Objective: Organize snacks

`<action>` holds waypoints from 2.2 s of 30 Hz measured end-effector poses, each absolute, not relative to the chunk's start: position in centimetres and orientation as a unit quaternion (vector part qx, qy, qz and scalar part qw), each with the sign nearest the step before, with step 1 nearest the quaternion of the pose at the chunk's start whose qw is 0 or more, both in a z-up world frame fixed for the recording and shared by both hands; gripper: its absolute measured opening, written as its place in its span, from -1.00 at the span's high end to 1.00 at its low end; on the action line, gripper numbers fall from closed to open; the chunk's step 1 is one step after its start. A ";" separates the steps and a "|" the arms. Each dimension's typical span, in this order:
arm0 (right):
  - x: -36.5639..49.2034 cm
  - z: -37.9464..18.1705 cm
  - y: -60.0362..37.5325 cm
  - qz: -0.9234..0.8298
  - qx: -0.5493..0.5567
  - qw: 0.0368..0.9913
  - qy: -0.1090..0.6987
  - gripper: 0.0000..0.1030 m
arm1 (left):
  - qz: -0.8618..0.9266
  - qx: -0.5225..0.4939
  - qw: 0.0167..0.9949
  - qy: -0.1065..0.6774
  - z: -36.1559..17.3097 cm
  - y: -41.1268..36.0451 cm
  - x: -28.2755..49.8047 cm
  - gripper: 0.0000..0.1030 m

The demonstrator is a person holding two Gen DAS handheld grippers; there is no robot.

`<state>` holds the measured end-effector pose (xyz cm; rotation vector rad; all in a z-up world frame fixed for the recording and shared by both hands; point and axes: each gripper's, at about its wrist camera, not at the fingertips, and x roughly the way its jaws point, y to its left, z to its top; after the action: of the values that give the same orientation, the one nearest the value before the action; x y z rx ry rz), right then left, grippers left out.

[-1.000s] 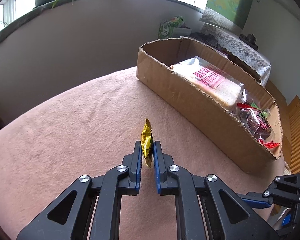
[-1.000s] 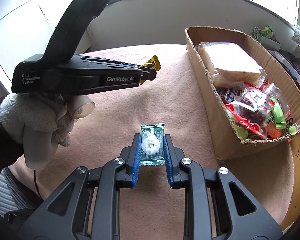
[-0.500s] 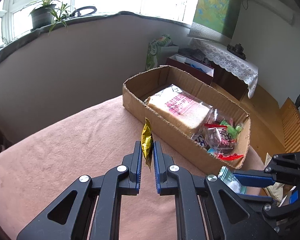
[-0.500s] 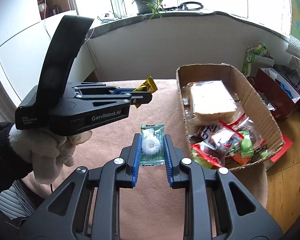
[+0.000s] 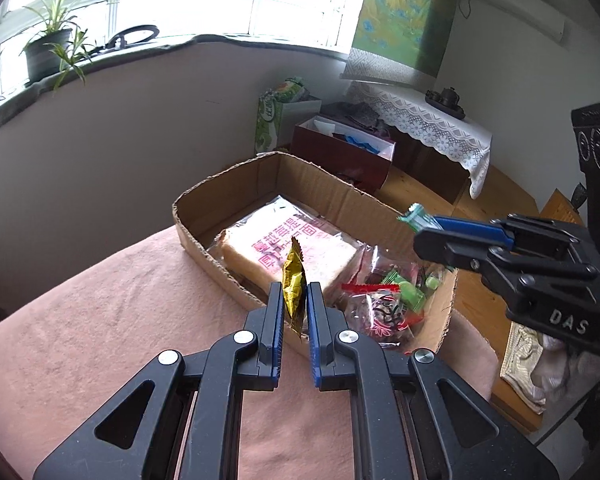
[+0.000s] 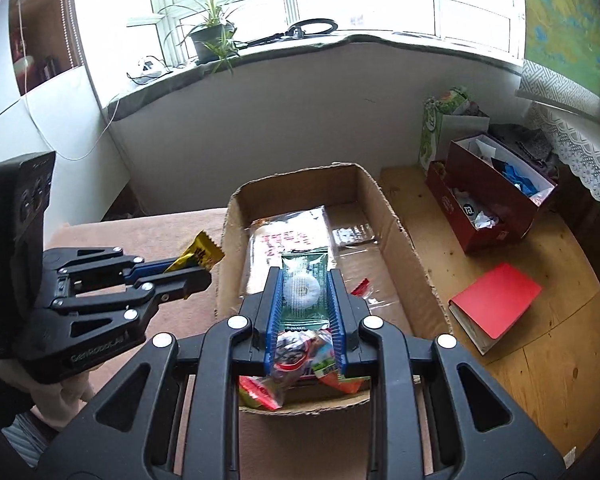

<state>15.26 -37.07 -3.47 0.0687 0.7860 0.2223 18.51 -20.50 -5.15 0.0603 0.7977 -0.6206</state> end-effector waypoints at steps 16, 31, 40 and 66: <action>23.7 -6.1 -39.8 0.092 0.042 0.906 0.411 0.56 | -0.267 0.039 0.877 0.397 -4.8 -23.7 24.5 0.82; 25.9 -7.9 -40.2 0.097 0.046 0.898 0.427 0.54 | -0.251 0.044 0.877 0.407 -5.5 -24.9 27.1 0.81; 25.4 -7.9 -40.1 0.087 0.039 0.901 0.424 -0.03 | -0.243 0.051 0.876 0.413 -5.6 -25.0 27.3 0.75; 14.1 -3.6 -37.1 0.039 0.018 0.926 0.376 -0.59 | -0.237 0.025 0.897 0.372 -2.9 -19.5 18.3 -0.25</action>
<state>14.06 -37.12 -3.63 0.0365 0.7715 0.0796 18.26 -19.54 -2.88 0.0525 0.7714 -0.4912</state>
